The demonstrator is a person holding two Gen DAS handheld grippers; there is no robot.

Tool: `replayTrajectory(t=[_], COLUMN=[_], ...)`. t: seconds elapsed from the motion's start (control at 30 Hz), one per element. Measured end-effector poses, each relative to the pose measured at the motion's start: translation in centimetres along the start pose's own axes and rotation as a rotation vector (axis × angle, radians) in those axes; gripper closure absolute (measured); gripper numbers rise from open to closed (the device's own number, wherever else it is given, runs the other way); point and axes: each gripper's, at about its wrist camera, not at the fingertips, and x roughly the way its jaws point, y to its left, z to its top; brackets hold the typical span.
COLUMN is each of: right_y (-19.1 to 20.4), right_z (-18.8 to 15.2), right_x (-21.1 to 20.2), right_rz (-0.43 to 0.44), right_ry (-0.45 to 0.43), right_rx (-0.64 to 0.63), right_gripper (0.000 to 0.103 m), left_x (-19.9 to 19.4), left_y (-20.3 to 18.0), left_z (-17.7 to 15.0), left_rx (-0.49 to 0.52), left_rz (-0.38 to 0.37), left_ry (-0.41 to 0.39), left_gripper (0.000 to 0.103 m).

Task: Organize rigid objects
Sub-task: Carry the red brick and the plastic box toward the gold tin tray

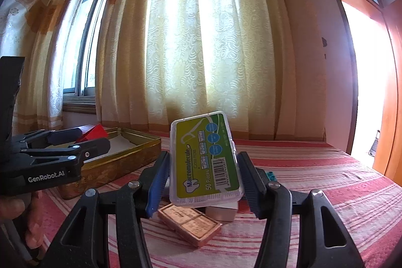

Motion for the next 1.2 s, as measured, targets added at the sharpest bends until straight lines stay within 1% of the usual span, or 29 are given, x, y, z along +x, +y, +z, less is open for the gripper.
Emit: replayTrajectory(t=[0.4,0.7,1.0,1.2], right_y=[3.9,5.8,8.0,9.7], right_z=[-0.3,-0.2,-0.3,-0.2], right_x=[-0.1,0.1,0.5,0.6], right_rz=[0.09,0.132,0.199,0.23], right_ry=[-0.004,-0.004,0.023,0.027], right_rx=[-0.046,-0.073,-0.106,-0.132], right_gripper=[0.046,0.046,0.046,0.046], left_x=[-0.2,-0.3,-0.5,-0.6], left_y=[2.8,4.5,6.5,7.5], left_z=[0.0,0.1,-0.1,-0.1], left_rx=[-0.045,-0.07,-0.099,-0.098], left_rz=[0.035,0.056,0.078,0.094], left_ry=[-0.002,0.003,0.01,0.011], left_gripper=[0.031,0.031,0.031,0.031])
